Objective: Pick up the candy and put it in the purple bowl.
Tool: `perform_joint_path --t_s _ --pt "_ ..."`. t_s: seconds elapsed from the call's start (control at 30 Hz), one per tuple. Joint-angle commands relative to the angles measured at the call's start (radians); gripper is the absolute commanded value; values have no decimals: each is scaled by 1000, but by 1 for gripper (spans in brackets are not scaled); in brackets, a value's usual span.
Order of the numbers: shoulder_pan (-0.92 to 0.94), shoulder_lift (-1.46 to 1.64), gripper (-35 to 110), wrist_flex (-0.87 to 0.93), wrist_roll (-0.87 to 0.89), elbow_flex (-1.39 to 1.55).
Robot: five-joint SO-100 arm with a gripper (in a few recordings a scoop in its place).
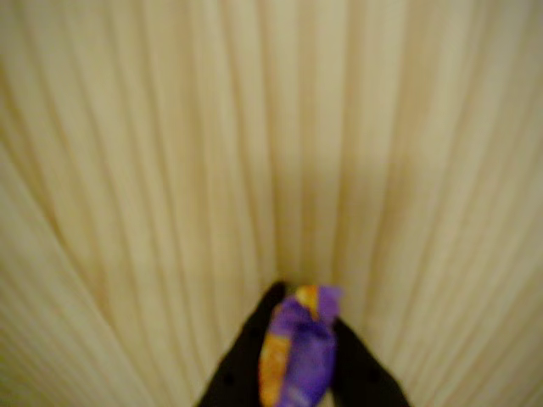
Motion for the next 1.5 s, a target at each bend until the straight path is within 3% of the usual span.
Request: perform_joint_path --t_s 0.0,0.57,1.17,1.47 --pt "-12 121 0 12 12 0" --pt "-81 261 0 132 -63 -74" --pt "-229 117 0 284 -144 -523" --pt "-322 -169 0 472 -137 -1022"
